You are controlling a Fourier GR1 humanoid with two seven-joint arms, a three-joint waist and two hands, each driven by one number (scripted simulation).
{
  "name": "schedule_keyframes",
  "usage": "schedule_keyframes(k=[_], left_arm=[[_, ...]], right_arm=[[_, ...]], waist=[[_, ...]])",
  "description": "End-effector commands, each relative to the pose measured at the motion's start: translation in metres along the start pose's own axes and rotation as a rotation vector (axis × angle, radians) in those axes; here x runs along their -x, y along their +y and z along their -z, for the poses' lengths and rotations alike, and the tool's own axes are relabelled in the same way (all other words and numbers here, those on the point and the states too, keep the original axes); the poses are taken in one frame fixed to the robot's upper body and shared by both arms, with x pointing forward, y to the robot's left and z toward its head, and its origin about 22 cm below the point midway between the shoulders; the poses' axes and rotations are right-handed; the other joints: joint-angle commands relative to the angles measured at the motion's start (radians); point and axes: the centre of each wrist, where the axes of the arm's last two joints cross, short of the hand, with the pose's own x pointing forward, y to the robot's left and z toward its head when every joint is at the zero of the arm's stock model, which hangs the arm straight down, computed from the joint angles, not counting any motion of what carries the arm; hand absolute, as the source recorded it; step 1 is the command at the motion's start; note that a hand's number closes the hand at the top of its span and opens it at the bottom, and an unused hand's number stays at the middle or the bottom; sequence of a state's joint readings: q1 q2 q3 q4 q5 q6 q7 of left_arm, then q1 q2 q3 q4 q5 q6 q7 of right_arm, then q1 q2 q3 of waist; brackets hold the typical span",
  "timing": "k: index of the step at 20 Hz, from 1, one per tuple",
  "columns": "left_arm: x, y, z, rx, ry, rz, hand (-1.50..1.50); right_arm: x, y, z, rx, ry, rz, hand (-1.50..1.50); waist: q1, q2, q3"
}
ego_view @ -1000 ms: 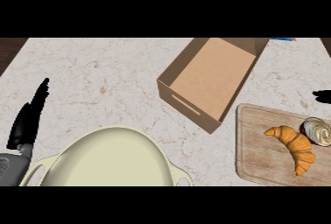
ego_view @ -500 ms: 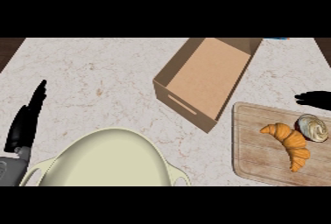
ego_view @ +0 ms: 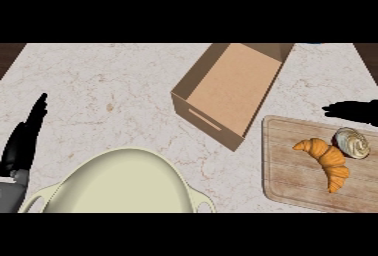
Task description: Pick the cupcake from the cutting board and place it in the cardboard box
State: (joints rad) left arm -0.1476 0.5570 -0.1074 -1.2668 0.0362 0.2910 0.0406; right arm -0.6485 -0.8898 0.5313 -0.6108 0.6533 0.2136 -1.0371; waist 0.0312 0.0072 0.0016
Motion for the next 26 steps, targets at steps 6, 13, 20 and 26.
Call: schedule_keyframes(k=[6,13,20,26], left_arm=[[-0.003,0.012,-0.011,-0.003,-0.003,0.007,0.0],[0.02,-0.001,-0.013,-0.03,0.014,0.004,0.0],[0.003,0.009,-0.012,-0.007,0.019,-0.002,0.0],[0.001,0.018,-0.002,-0.018,0.023,0.007,0.0]], right_arm=[[-0.004,0.012,0.007,-0.04,-0.257,0.114,-1.5],[-0.02,-0.018,0.021,-0.09,-0.222,0.044,-1.5],[-0.014,0.023,0.029,-0.139,-0.109,0.04,-1.5],[-0.016,0.028,0.046,0.036,-0.148,-0.039,1.5]], waist=[[-0.011,-0.009,0.0],[-0.025,-0.008,-0.003],[-0.02,-0.007,-0.001],[-0.025,-0.007,-0.001]])
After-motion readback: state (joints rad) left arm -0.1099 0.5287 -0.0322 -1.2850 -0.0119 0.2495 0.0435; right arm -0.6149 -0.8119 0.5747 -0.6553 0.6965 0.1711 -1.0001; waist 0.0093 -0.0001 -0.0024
